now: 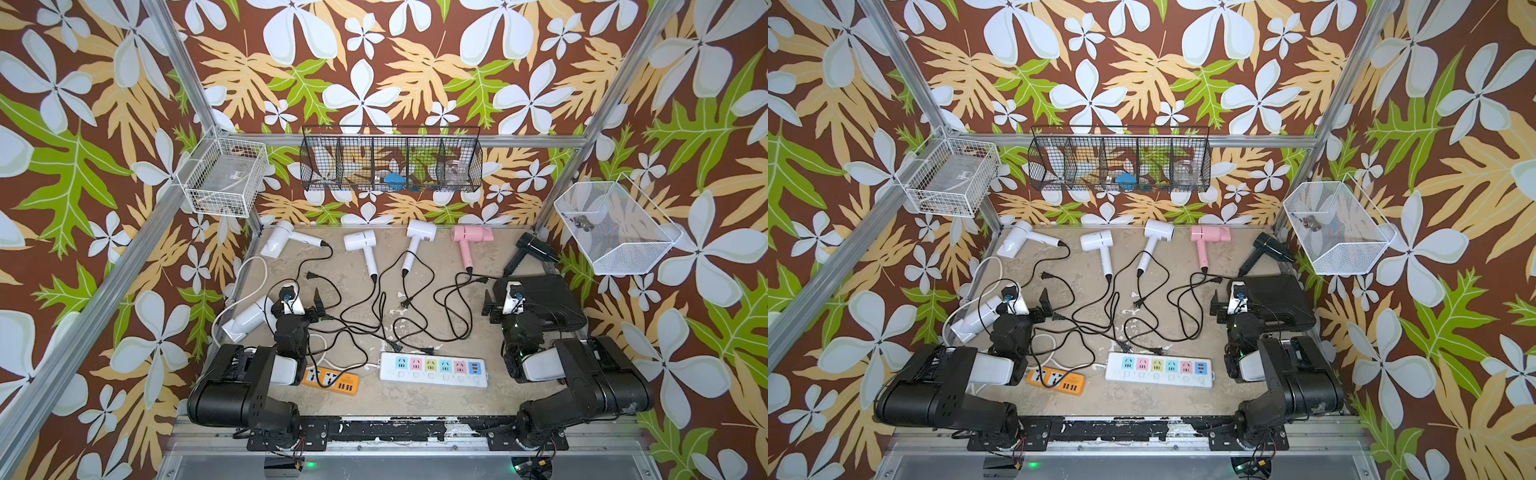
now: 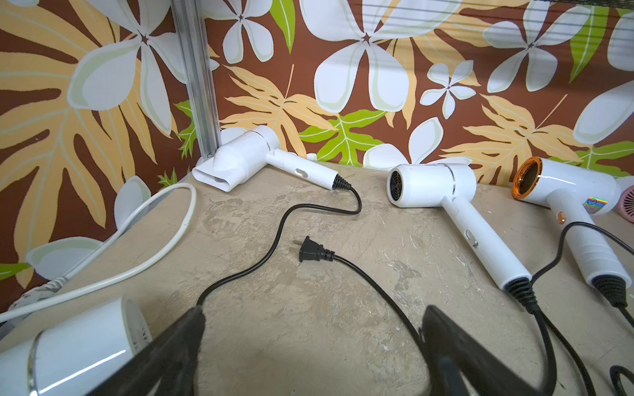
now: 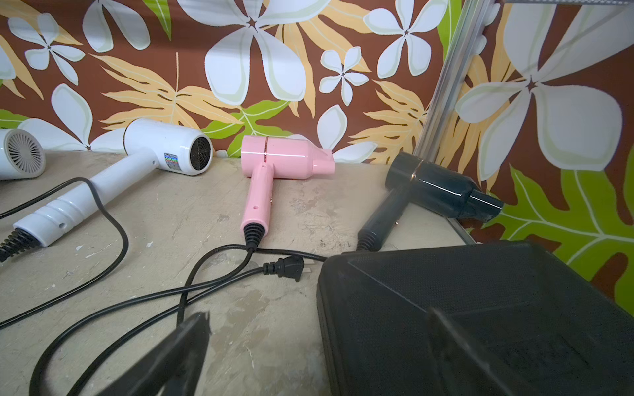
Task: Charge the blow dryers
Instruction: Move the socket to the center of the board.
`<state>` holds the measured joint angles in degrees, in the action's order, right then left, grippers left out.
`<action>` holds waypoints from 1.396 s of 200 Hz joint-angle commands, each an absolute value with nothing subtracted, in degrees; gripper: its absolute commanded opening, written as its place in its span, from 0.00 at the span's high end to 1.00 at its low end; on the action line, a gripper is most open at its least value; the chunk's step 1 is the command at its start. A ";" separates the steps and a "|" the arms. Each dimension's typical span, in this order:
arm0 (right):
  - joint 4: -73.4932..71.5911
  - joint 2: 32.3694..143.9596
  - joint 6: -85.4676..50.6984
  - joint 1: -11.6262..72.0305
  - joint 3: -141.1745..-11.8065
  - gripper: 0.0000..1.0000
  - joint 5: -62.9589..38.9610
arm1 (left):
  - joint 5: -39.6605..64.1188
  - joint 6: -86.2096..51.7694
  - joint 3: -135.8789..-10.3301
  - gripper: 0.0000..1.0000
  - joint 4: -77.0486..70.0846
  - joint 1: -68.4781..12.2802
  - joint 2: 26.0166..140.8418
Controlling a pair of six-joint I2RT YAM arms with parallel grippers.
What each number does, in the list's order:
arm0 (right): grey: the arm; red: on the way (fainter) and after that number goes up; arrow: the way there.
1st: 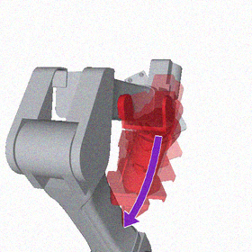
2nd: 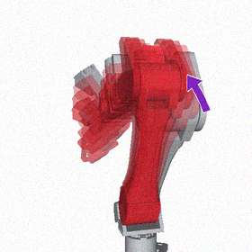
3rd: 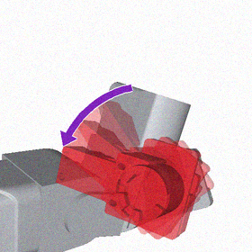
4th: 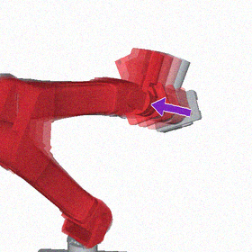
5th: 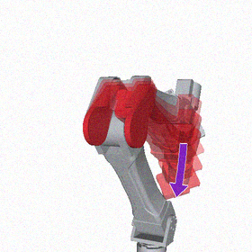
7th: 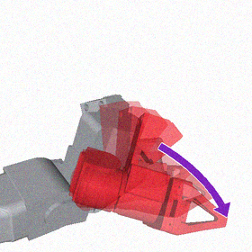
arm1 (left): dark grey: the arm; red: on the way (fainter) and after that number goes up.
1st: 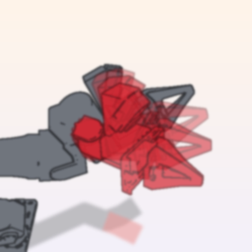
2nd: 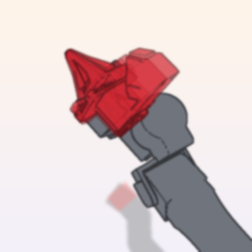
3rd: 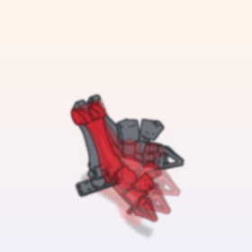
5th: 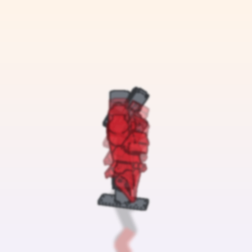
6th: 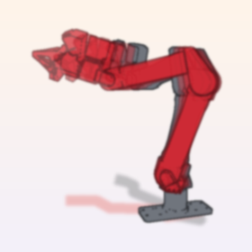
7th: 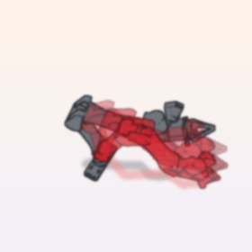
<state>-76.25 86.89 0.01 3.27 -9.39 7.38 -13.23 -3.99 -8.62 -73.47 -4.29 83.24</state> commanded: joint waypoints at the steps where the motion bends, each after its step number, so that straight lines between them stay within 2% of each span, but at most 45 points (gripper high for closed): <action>1: -77.52 86.70 -0.22 3.21 -9.49 0.00 7.23 | -13.10 -3.60 -8.76 0.00 -73.92 -4.31 83.06; 193: -78.94 86.30 0.32 3.42 -8.73 0.00 6.10 | -11.26 -2.79 -8.08 0.00 -74.70 -4.31 82.18; 204: -78.30 84.14 1.82 4.43 -7.97 0.00 5.60 | -9.17 -1.70 -7.47 0.00 -73.50 -4.47 79.26; 238: -75.71 72.40 3.84 7.15 -3.98 0.00 7.13 | -11.94 -2.36 -2.78 0.00 -72.94 -4.90 68.64; 257: -68.15 63.59 2.61 8.64 -3.82 0.00 6.67 | -14.00 -3.82 -2.17 0.00 -68.54 -5.10 60.97; 279: -55.93 52.68 -2.08 9.01 -5.64 0.00 3.56 | -15.77 -11.90 -4.32 0.00 -59.91 -5.08 52.54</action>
